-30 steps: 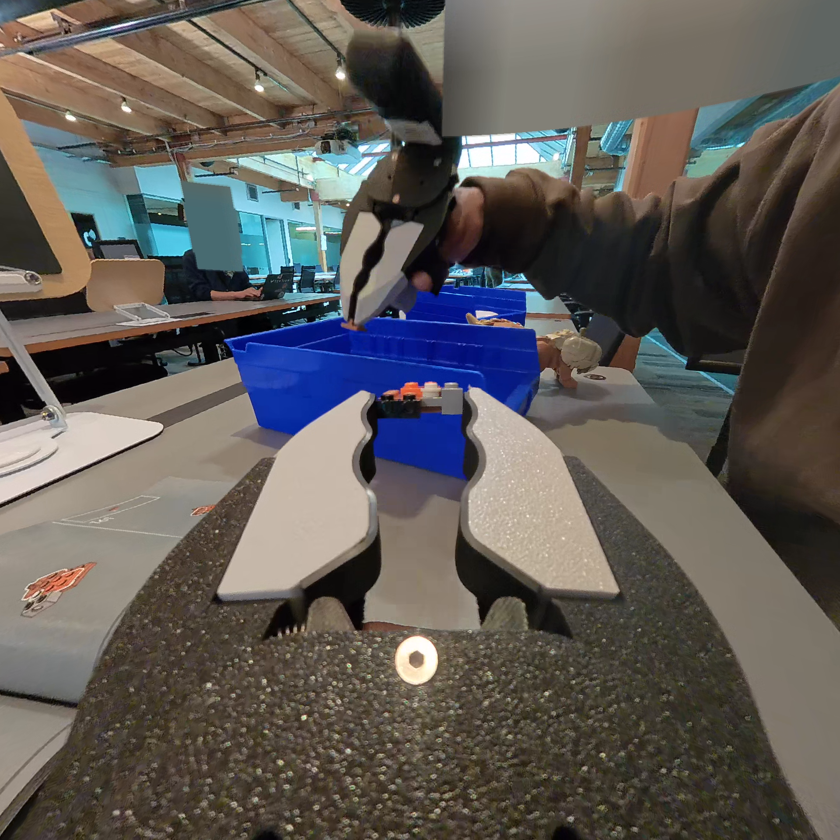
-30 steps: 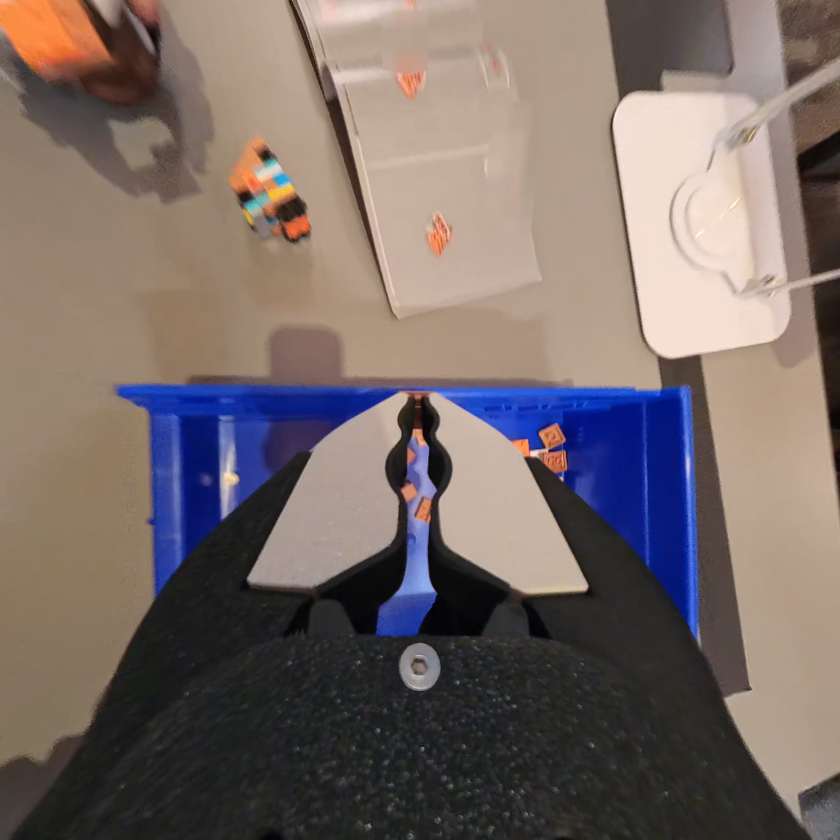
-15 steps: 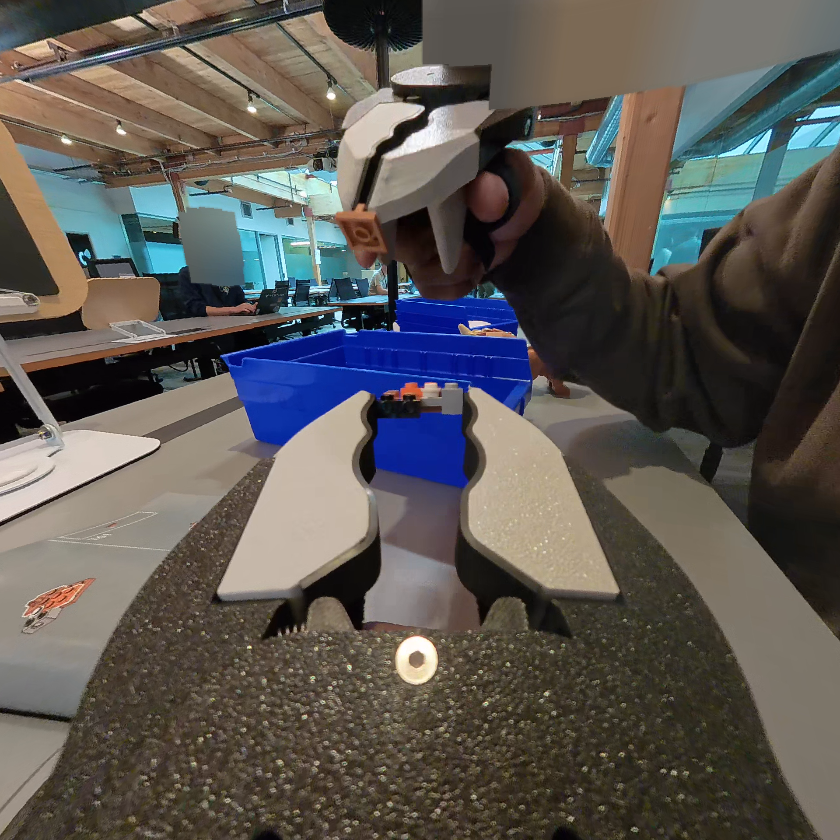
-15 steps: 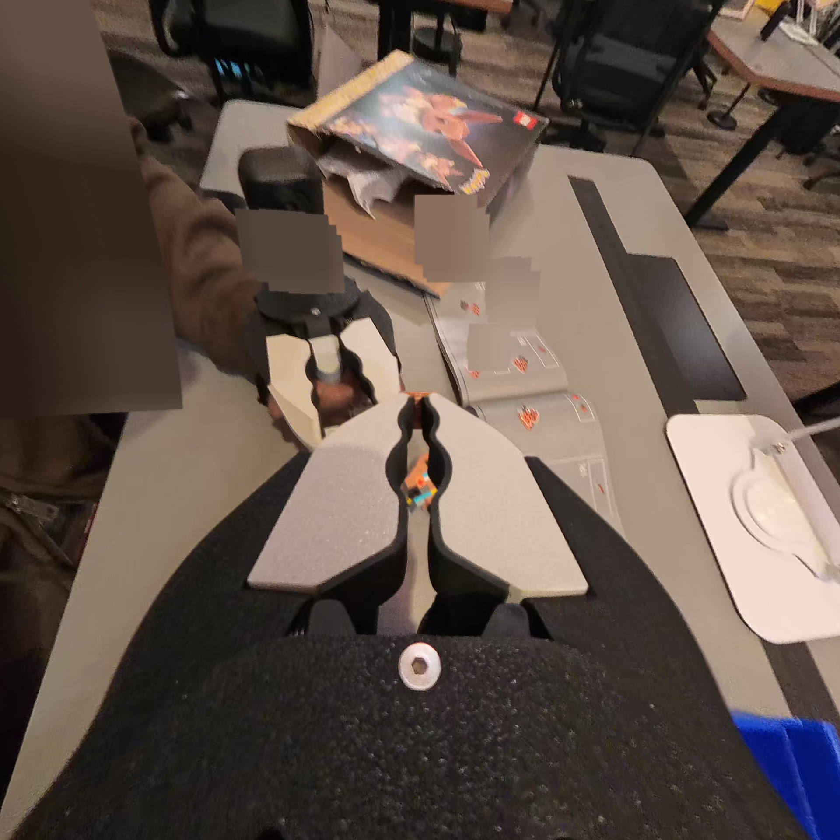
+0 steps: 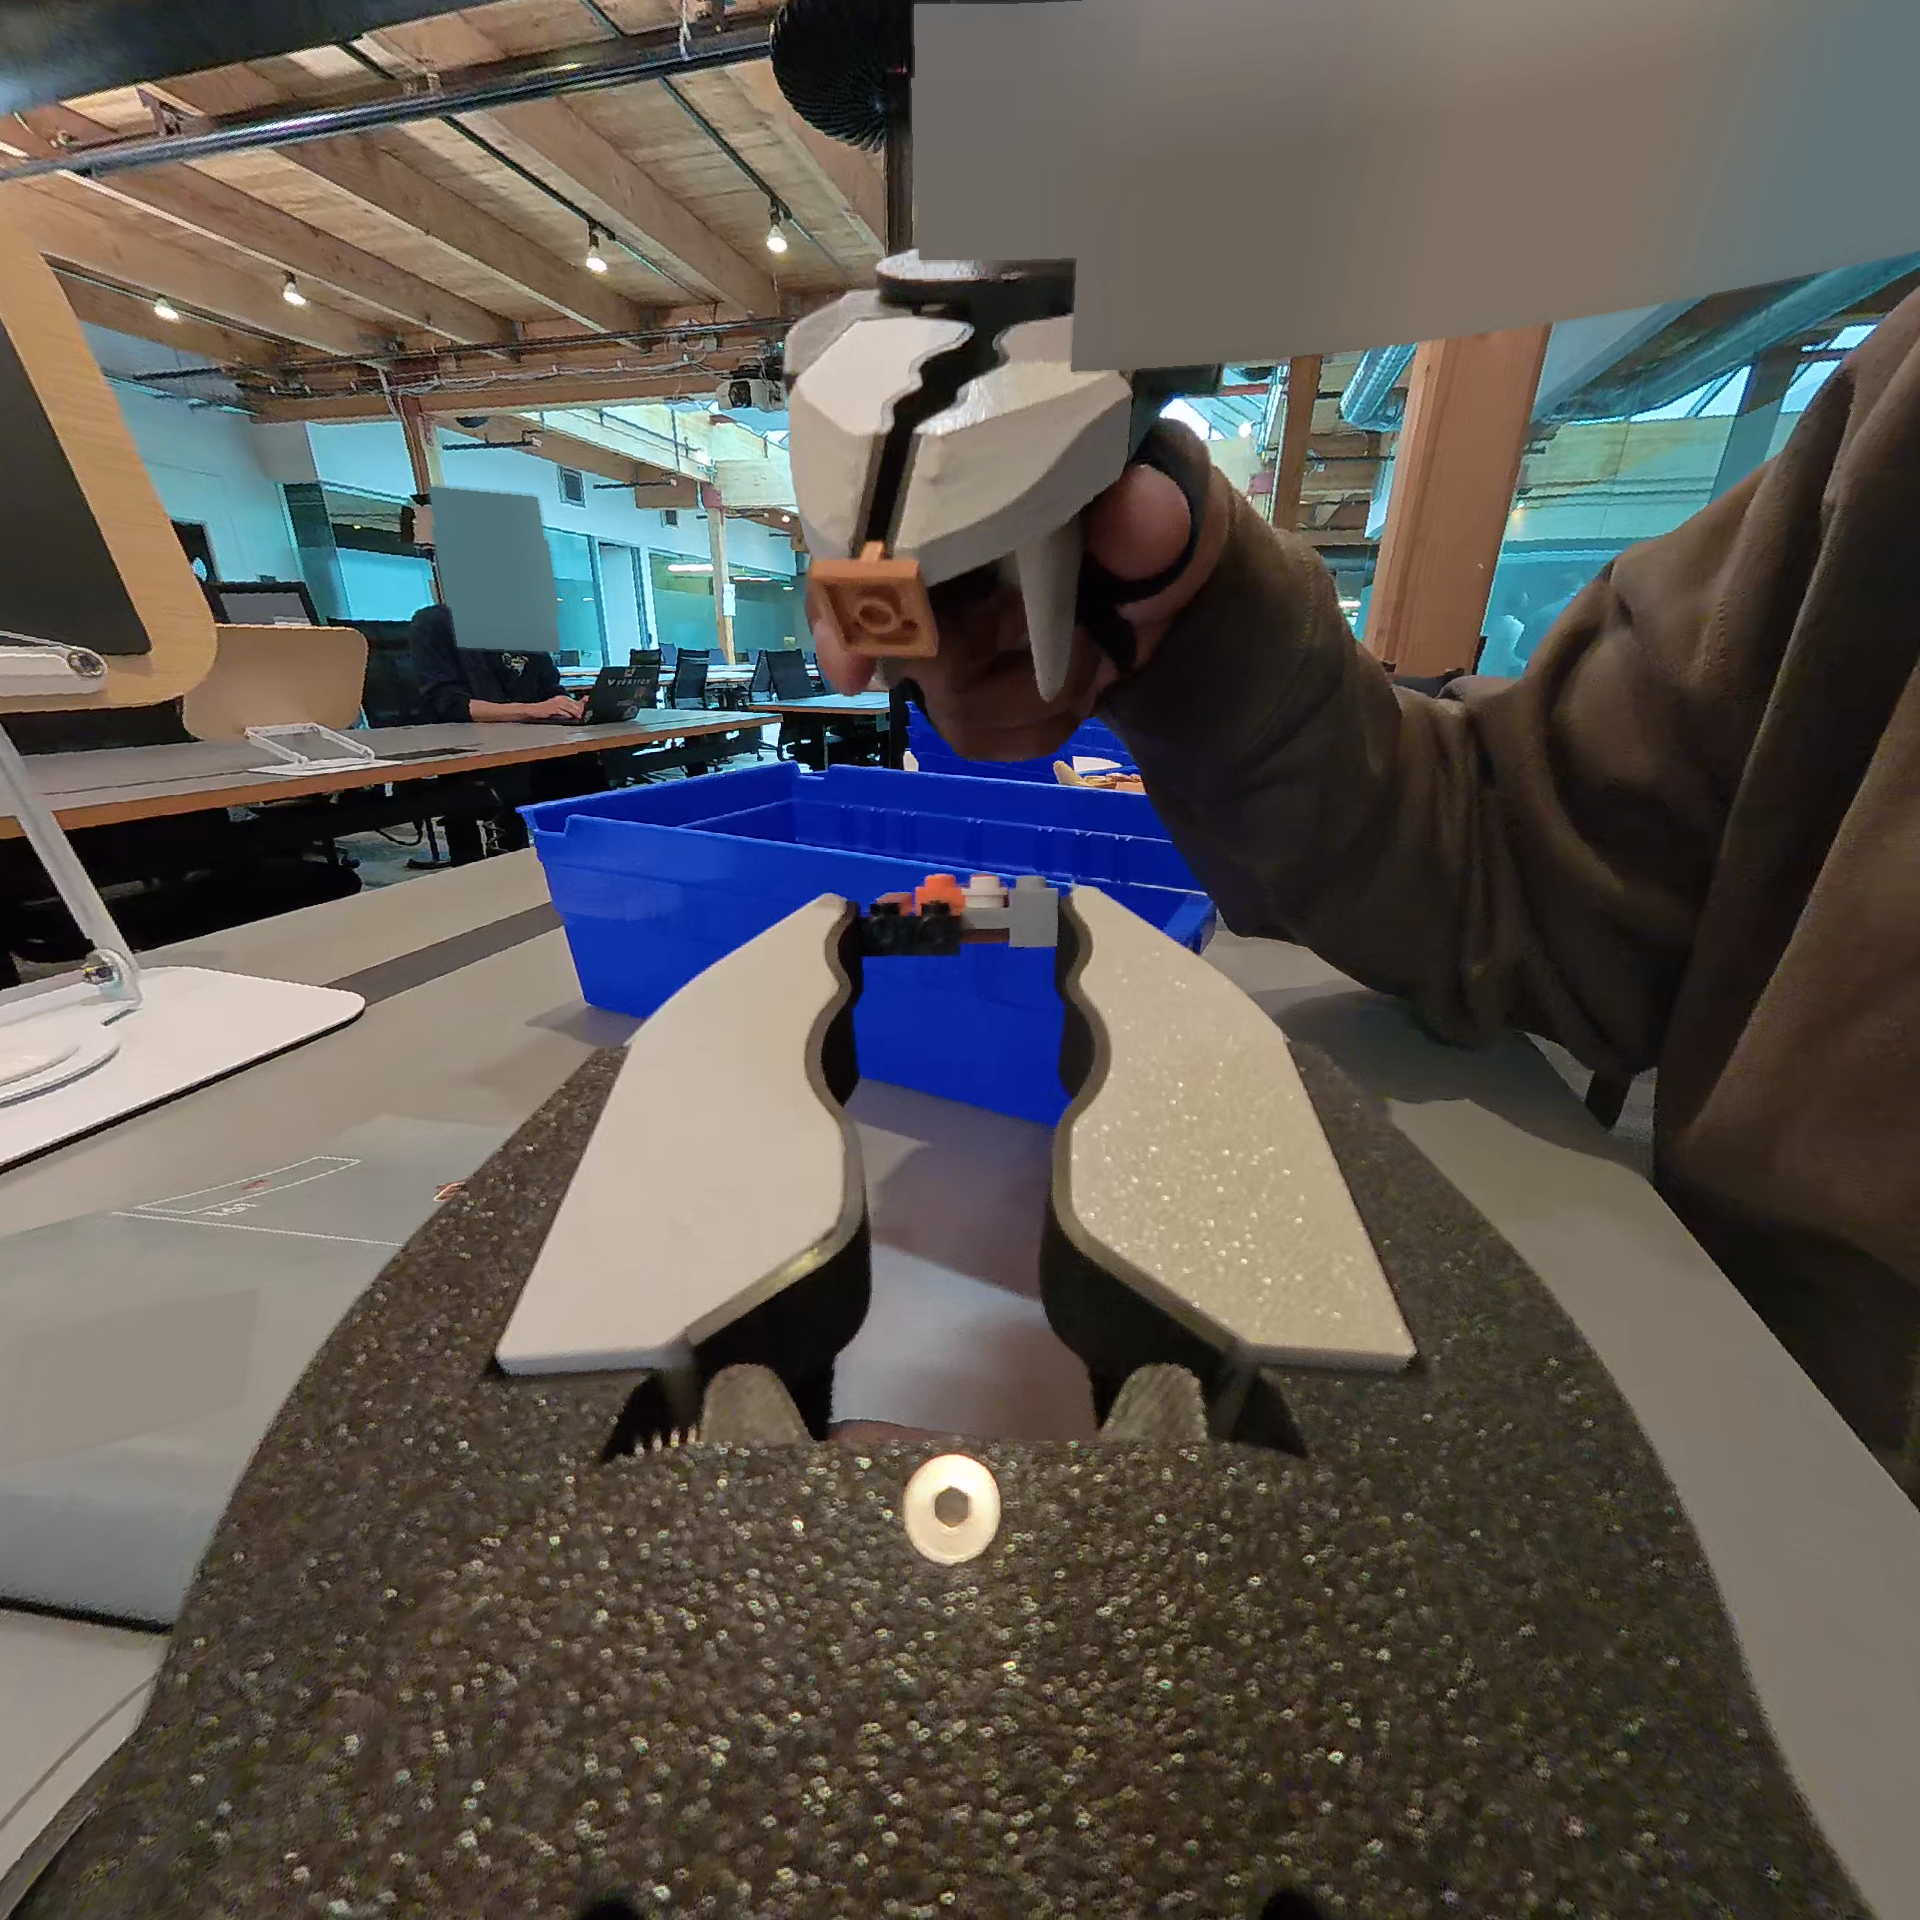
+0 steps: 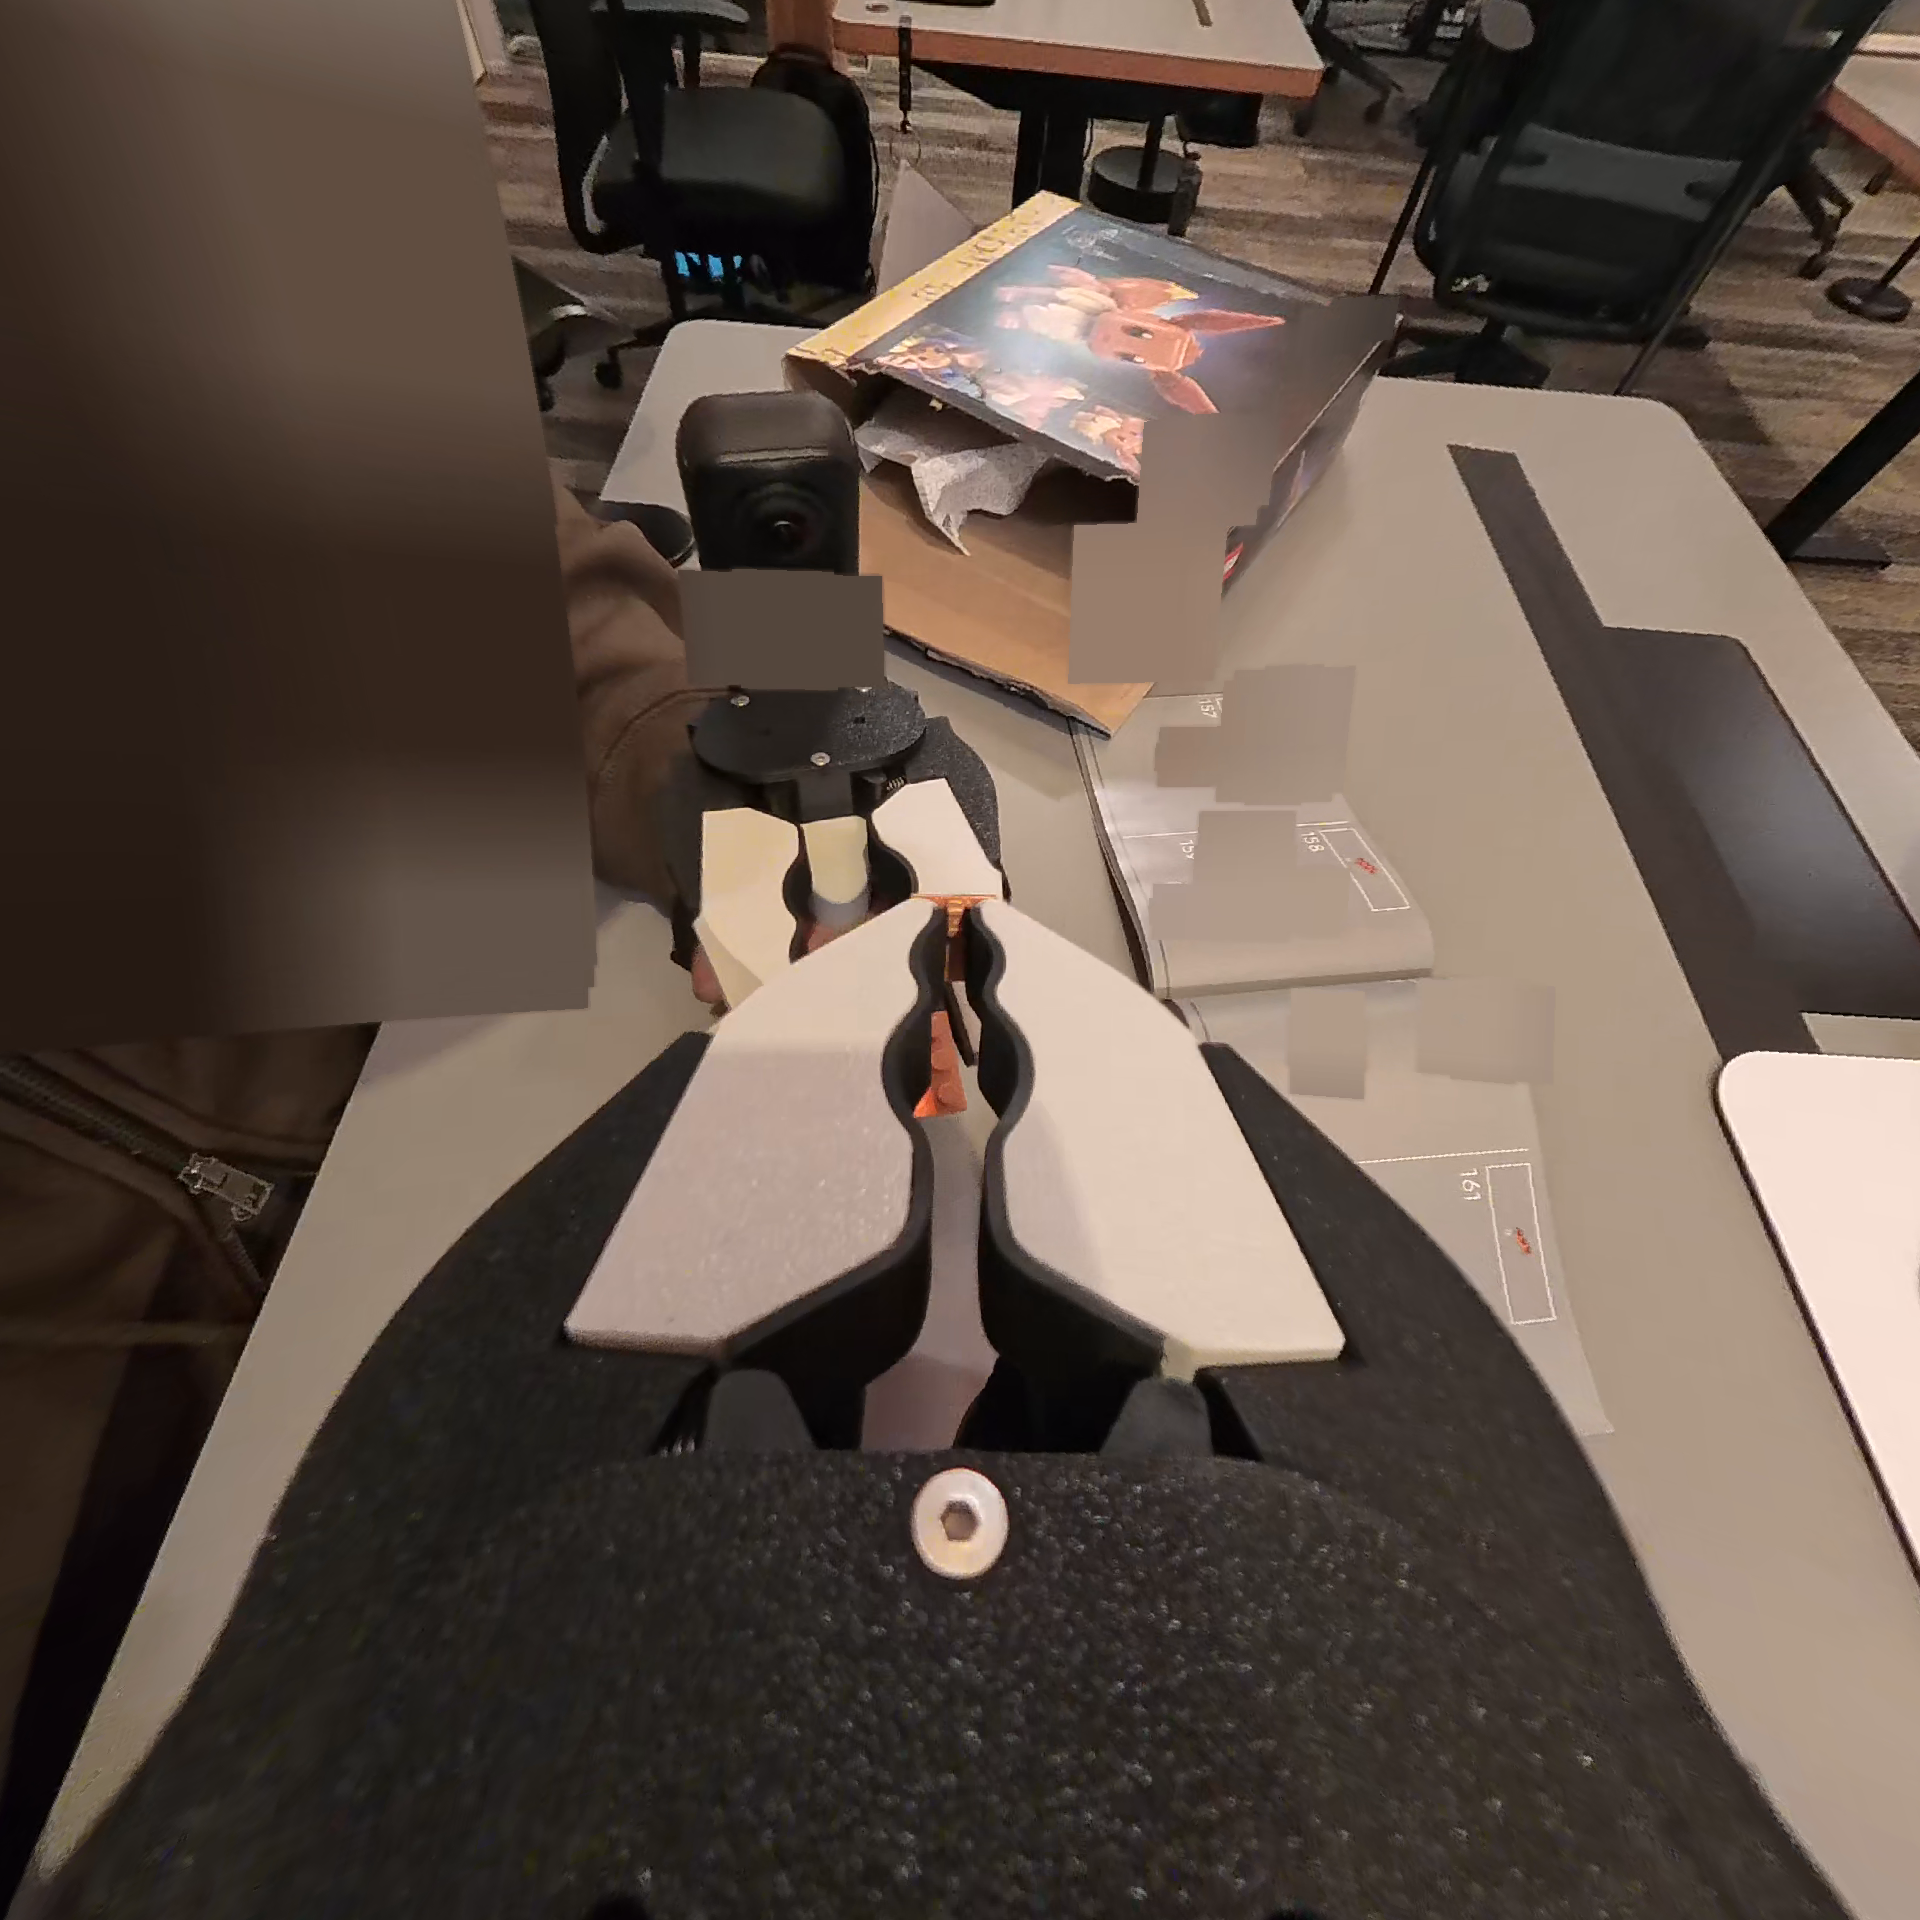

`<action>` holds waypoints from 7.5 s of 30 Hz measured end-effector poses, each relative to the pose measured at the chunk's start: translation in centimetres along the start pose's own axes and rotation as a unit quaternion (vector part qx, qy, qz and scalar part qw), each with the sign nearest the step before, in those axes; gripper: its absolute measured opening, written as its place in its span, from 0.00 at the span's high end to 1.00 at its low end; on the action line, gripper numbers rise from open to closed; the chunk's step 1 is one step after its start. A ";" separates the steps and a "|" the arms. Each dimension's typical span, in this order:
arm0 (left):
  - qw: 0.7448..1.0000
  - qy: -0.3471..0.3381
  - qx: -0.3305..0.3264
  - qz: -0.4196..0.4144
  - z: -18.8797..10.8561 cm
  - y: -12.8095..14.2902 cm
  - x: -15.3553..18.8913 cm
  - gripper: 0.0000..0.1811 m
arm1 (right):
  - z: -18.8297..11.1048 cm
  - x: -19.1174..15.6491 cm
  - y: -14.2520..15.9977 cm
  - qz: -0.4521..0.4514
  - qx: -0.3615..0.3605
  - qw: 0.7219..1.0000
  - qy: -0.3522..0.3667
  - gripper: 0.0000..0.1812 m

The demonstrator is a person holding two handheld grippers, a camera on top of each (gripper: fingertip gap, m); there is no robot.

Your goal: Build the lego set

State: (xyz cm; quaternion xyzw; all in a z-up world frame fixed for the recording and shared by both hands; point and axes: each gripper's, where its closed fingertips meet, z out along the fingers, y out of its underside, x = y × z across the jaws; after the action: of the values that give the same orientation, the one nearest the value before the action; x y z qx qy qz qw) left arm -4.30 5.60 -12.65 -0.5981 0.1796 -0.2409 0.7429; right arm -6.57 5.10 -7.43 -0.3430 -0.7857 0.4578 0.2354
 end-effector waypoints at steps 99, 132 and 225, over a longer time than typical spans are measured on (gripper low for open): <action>0.988 0.102 0.062 -0.094 -1.0 -2.8 1.7 0.81 | 2.8 -2.0 1.8 -0.514 0.055 0.810 0.275 0.93; 0.902 0.041 -0.046 0.428 -2.6 -3.1 3.0 0.90 | 2.6 -3.6 2.1 -0.447 0.079 0.869 0.196 0.93; 0.954 0.064 -0.074 0.284 -2.8 -3.0 1.5 0.75 | 1.9 -3.9 2.6 -0.490 0.096 0.838 0.221 0.94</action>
State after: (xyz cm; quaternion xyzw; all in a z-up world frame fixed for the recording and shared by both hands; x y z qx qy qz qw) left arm -5.00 1.98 -10.30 -0.5588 0.4066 -0.0440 0.7215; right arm -4.48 2.05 -10.81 0.0198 -0.7303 0.2681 0.6280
